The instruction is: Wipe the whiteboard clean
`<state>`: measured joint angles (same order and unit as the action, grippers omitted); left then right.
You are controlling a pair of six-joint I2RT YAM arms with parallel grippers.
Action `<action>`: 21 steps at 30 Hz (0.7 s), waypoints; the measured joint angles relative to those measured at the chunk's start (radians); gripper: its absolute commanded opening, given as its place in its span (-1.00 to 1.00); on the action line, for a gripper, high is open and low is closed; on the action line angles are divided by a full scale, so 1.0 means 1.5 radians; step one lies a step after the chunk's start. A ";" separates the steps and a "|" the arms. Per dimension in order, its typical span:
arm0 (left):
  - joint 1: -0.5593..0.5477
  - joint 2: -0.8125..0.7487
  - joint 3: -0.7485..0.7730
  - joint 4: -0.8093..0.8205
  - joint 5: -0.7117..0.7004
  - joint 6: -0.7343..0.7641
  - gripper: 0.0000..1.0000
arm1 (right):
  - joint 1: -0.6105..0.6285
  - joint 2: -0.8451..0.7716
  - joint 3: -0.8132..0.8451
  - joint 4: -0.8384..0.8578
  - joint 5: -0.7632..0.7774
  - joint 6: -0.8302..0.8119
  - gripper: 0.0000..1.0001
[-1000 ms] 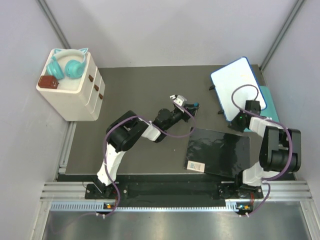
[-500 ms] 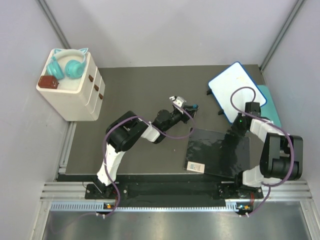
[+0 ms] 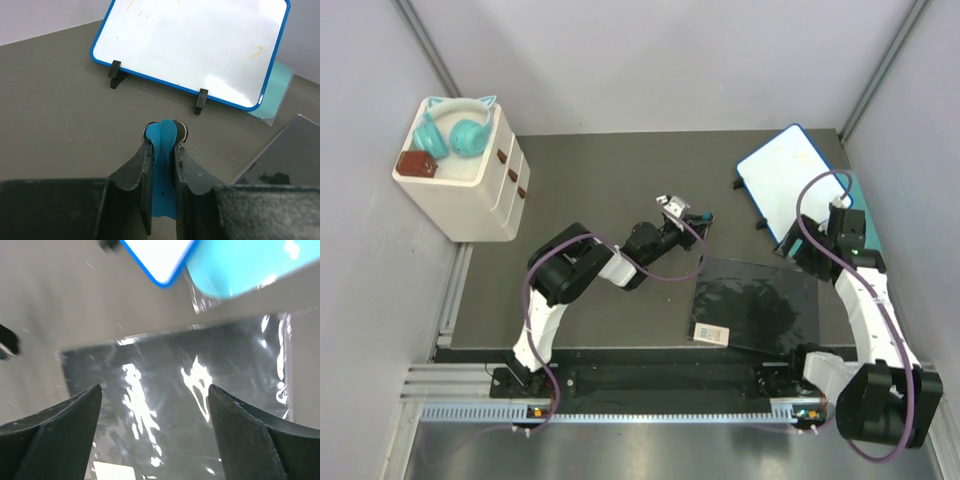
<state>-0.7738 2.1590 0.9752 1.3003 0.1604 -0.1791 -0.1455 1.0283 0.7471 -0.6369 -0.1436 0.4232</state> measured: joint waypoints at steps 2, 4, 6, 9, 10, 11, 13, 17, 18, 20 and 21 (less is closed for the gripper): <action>0.000 -0.011 -0.011 0.000 0.000 0.002 -1.00 | -0.005 -0.017 0.019 0.000 0.002 -0.004 0.86; 0.001 -0.026 -0.024 0.000 0.005 0.004 -1.00 | -0.025 -0.026 0.027 0.011 0.000 -0.012 0.88; 0.005 -0.038 -0.032 0.000 0.017 0.004 -1.00 | -0.061 -0.030 0.027 0.026 -0.014 -0.019 0.88; 0.012 -0.050 -0.038 0.001 0.046 0.003 -1.00 | -0.127 -0.030 0.025 0.068 -0.042 -0.042 0.88; 0.016 -0.052 -0.040 0.001 0.055 0.002 -1.00 | -0.136 -0.030 0.025 0.078 -0.045 -0.051 0.88; 0.019 -0.054 -0.042 0.001 0.060 0.001 -1.00 | -0.142 -0.028 0.026 0.089 -0.046 -0.063 0.88; 0.024 -0.054 -0.046 0.001 0.070 -0.001 -1.00 | -0.145 -0.021 0.029 0.101 -0.045 -0.087 0.89; 0.032 -0.054 -0.047 0.001 0.081 -0.007 -1.00 | -0.146 -0.004 0.046 0.125 -0.046 -0.115 0.90; 0.033 -0.054 -0.047 0.001 0.085 -0.010 -1.00 | -0.148 0.002 0.050 0.135 -0.048 -0.117 0.89; 0.034 -0.054 -0.047 0.001 0.093 -0.019 -1.00 | -0.158 0.022 0.060 0.161 -0.063 -0.118 0.86; 0.035 -0.054 -0.047 0.001 0.096 -0.024 -1.00 | -0.166 0.037 0.065 0.177 -0.071 -0.118 0.86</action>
<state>-0.7216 2.0777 0.9047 1.3014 0.3042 -0.2153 -0.3939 1.0840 0.8448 -0.3714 -0.2508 0.2466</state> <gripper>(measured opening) 0.209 0.938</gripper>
